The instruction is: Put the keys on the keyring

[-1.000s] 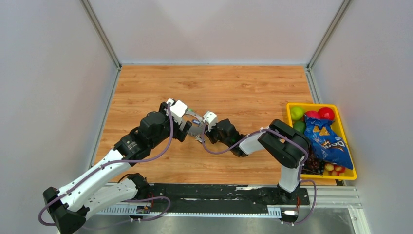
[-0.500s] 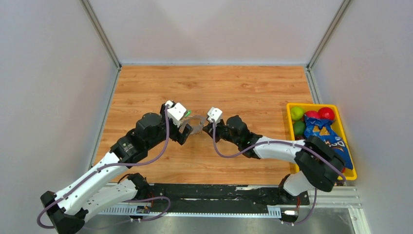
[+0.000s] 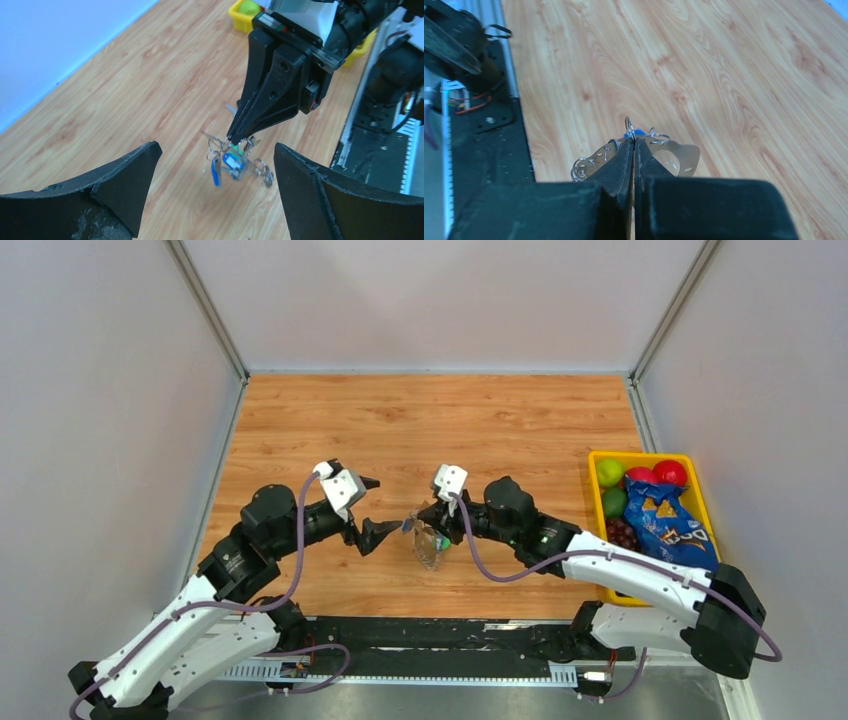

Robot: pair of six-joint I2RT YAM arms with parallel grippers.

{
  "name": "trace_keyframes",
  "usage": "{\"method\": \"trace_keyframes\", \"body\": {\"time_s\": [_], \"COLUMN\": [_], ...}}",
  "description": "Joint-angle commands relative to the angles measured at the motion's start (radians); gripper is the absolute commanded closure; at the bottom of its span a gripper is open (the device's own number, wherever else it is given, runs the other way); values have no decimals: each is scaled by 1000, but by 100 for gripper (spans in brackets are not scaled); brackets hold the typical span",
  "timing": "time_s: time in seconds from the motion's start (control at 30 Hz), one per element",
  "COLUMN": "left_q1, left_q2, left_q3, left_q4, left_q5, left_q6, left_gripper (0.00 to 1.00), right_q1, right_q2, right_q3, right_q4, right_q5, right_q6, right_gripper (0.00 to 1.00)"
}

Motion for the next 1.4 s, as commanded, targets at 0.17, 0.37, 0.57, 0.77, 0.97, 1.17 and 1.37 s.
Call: {"method": "trace_keyframes", "body": {"time_s": [0.17,0.37,0.57,0.77,0.97,1.17,1.37], "left_q1": [2,2,2,3,2,2,3], "left_q2": [-25,-69,-70,-45,-18,0,0], "left_q3": [99,116,119,93,70,53,44], "left_q4": [4,9,71,173,244,293,299], "left_q5": [318,352,422,482,488,473,458], "left_q6": [-29,-65,-144,-219,-259,-278,-272], "left_gripper": [6,6,8,15,23,30,37], "right_q1": [55,58,57,61,87,107,120], "right_q2": [-128,-207,-240,-257,-241,-224,-209], "right_q3": [227,263,306,351,378,395,410], "right_q4": [-323,-354,-365,-369,-364,-334,-295], "right_q5": [-93,-159,-221,-246,-225,-207,-188], "right_q6": [12,33,63,91,129,137,152], "right_gripper": [100,100,100,100,100,100,100]}}
